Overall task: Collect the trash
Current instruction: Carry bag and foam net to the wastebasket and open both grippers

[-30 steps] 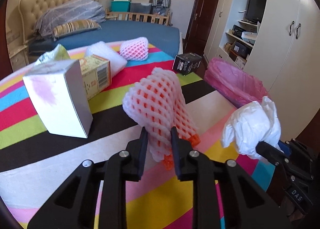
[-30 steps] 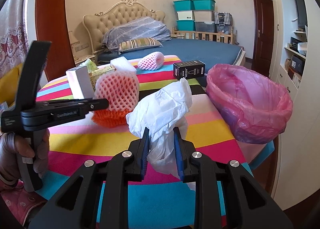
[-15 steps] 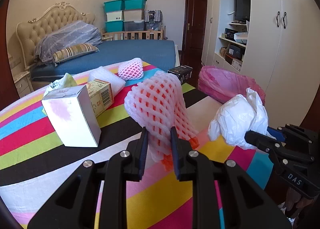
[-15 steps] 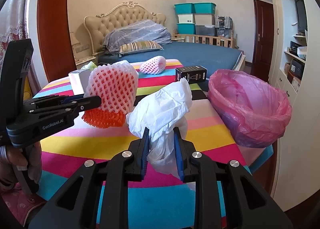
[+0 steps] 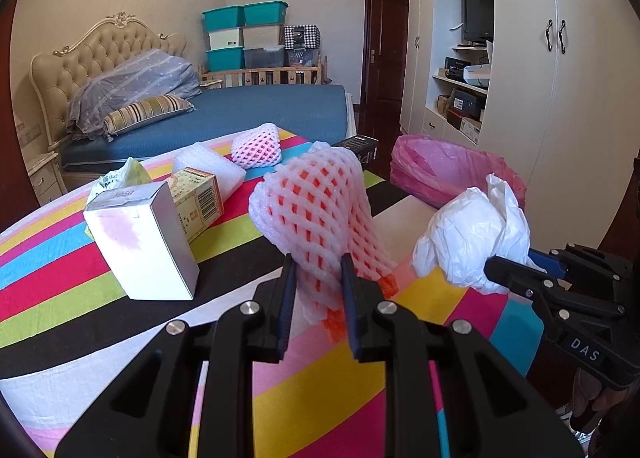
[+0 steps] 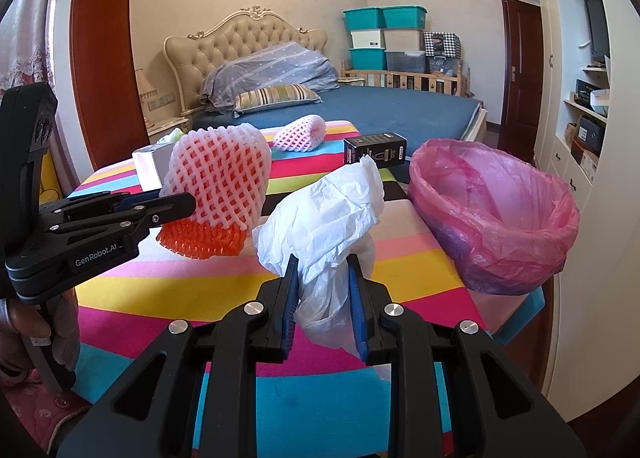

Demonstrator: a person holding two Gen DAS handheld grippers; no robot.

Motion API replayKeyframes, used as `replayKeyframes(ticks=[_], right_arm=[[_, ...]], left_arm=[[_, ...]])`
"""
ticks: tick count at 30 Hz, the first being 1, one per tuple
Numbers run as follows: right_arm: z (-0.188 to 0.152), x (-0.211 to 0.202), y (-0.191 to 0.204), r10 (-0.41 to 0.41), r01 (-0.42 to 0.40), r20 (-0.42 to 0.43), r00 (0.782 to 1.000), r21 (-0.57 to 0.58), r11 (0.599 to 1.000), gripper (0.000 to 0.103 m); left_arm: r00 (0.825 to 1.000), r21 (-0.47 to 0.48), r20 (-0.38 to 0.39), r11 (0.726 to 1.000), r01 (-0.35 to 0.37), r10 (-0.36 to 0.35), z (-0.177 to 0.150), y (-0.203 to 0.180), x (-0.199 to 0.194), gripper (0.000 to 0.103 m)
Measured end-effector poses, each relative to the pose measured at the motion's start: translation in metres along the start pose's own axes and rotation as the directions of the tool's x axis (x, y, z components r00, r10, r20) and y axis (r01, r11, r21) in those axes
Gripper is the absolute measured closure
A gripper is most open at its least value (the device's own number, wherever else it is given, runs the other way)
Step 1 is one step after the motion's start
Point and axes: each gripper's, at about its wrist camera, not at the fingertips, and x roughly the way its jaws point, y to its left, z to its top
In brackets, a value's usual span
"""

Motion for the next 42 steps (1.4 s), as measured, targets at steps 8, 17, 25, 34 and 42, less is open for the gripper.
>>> replayKeyframes(ticks=[8, 17, 25, 34, 42], right_arm=[[0.003, -0.005, -0.008, -0.02, 0.019, 0.019, 1.0, 0.012, 1.0, 0.079], [0.015, -0.015, -0.029, -0.074, 0.073, 0.056, 0.996, 0.02, 0.997, 0.079], [0.032, -0.016, -0.066, -0.201, 0.2, 0.07, 0.977, 0.012, 0.98, 0.079], [0.042, 0.003, -0.134, -0.297, 0.294, 0.036, 0.954, 0.082, 0.952, 0.079], [0.047, 0.028, -0.169, -0.316, 0.311, 0.037, 0.948, 0.106, 0.945, 0.075]], left_arm=[[1.0, 0.034, 0.012, 0.999, 0.019, -0.02, 0.004, -0.008, -0.005, 0.081], [0.998, 0.074, 0.001, 0.995, 0.064, -0.065, 0.019, -0.029, 0.004, 0.081], [0.989, 0.094, 0.007, 0.985, 0.144, -0.145, 0.055, -0.057, 0.02, 0.081], [0.979, 0.11, -0.01, 0.973, 0.204, -0.204, 0.102, -0.1, 0.066, 0.081], [0.974, 0.109, -0.022, 0.968, 0.228, -0.227, 0.128, -0.127, 0.118, 0.073]])
